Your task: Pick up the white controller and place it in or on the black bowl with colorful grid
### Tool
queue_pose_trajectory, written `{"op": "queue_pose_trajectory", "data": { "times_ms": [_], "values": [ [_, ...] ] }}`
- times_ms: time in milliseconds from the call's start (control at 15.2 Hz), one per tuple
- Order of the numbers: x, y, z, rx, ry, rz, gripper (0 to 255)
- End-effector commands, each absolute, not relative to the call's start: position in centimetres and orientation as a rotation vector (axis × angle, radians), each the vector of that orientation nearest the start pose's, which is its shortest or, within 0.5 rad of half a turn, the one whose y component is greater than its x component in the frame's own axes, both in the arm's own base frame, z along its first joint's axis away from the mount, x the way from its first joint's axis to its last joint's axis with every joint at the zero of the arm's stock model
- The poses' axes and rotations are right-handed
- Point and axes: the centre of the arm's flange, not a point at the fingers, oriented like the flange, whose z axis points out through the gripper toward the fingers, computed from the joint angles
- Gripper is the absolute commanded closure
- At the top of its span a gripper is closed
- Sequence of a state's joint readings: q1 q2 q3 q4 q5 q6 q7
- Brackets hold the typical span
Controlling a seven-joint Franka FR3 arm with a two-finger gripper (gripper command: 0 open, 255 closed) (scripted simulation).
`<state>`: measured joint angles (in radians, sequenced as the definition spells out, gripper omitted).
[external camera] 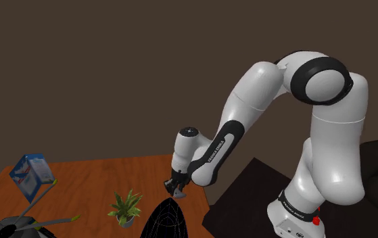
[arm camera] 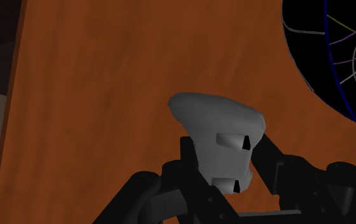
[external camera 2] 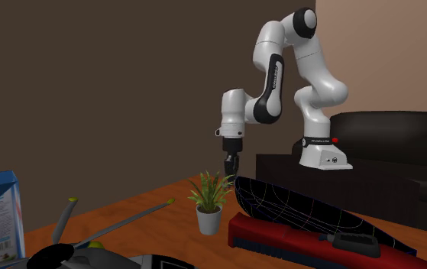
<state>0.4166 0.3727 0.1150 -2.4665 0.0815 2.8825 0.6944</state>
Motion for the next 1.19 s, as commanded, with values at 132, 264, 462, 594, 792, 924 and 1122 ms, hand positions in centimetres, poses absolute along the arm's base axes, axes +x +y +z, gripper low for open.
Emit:
{"op": "queue_pose_trajectory", "data": {
  "times_ms": [132, 264, 462, 594, 792, 924, 1122],
  "values": [
    [41.2, 24.1, 17.3, -3.04, 0.382, 0.002, 255],
    [41.2, 24.1, 18.4, -3.04, 0.382, 0.002, 255],
    [41.2, 24.1, 20.0, -3.04, 0.382, 0.002, 255],
    [41.2, 24.1, 21.0, -3.04, 0.382, 0.002, 255],
    [41.2, 24.1, 22.6, -3.04, 0.382, 0.002, 255],
    [41.2, 24.1, 23.7, -3.04, 0.382, 0.002, 255],
    [41.2, 24.1, 25.2, -3.04, 0.382, 0.002, 255]
  ]
}}
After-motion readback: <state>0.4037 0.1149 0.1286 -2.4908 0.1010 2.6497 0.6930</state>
